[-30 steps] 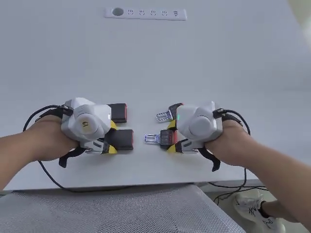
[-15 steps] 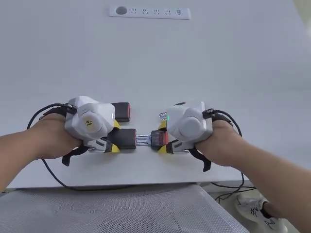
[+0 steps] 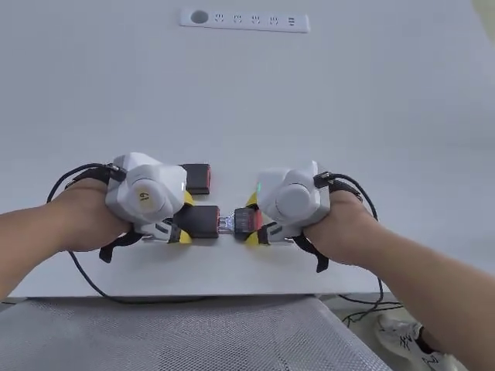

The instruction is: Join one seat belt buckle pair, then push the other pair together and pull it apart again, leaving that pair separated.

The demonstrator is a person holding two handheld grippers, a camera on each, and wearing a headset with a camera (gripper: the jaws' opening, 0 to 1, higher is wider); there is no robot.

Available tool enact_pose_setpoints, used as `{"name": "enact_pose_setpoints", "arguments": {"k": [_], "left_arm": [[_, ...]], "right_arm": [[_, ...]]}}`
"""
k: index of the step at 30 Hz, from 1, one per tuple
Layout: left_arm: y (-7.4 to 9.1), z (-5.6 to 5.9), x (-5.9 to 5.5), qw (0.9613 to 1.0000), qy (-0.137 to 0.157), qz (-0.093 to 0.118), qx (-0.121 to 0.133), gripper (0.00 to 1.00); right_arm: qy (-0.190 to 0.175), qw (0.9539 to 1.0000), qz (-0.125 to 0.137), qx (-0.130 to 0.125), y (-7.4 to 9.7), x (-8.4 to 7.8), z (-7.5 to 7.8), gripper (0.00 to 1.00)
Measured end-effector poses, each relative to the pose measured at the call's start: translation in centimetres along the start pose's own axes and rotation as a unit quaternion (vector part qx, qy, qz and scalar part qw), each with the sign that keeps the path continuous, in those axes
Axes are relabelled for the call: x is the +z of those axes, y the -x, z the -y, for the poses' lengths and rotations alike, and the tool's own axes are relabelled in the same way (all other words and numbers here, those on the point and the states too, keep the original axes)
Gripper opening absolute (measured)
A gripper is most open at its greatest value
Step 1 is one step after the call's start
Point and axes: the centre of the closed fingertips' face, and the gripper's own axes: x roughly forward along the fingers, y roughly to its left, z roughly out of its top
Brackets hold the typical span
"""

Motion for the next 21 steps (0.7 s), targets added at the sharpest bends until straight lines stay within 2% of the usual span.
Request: {"name": "enact_pose_setpoints", "arguments": {"k": [5, 21], "left_arm": [[0.0, 0.0, 0.0, 1.0000, -0.002, 0.000, -0.001, 0.33], [-0.1, -0.1, -0.1, 1.0000, -0.002, -0.005, -0.002, 0.32]], "right_arm": [[-0.002, 1.0000, -0.009, -0.001, -0.1, 0.2, 0.0, 0.30], [-0.010, 0.9999, -0.002, -0.007, -0.7, 1.2, -0.2, 0.29]]}}
